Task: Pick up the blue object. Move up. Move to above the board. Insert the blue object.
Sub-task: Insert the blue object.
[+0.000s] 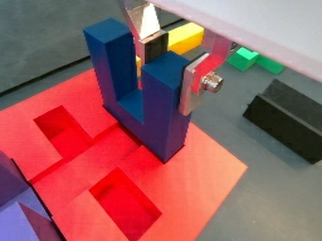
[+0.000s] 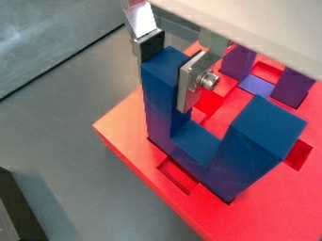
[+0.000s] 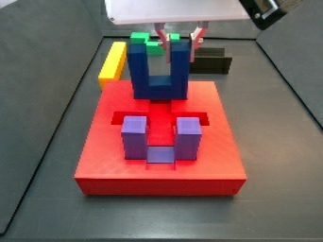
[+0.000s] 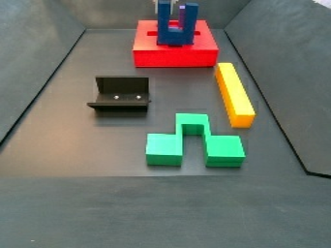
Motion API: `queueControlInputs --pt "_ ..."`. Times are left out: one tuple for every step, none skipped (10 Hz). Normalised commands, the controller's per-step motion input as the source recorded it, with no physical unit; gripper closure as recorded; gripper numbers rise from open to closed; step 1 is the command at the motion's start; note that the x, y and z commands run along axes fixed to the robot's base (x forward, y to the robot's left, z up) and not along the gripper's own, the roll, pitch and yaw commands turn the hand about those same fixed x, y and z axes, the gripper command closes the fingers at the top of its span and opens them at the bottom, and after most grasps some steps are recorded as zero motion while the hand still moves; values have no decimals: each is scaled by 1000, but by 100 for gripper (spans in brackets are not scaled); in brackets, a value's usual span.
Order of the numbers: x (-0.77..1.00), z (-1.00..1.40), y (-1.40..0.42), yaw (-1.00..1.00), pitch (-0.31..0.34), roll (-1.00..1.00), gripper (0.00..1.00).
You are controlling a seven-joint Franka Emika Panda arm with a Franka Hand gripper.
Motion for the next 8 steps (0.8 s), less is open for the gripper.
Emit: queueControlInputs --pt "-29 -246 0 0 0 37 100" --pt "0 -403 0 0 -6 20 100" --pt "186 -586 0 0 0 14 100" --pt "220 -740 131 -49 0 0 100" --pt "277 -789 214 -46 0 -89 100" --pt "326 -831 191 0 -3 -109 100" --pt "337 -929 120 0 -14 -71 100" --pt "154 -669 40 0 -10 0 100"
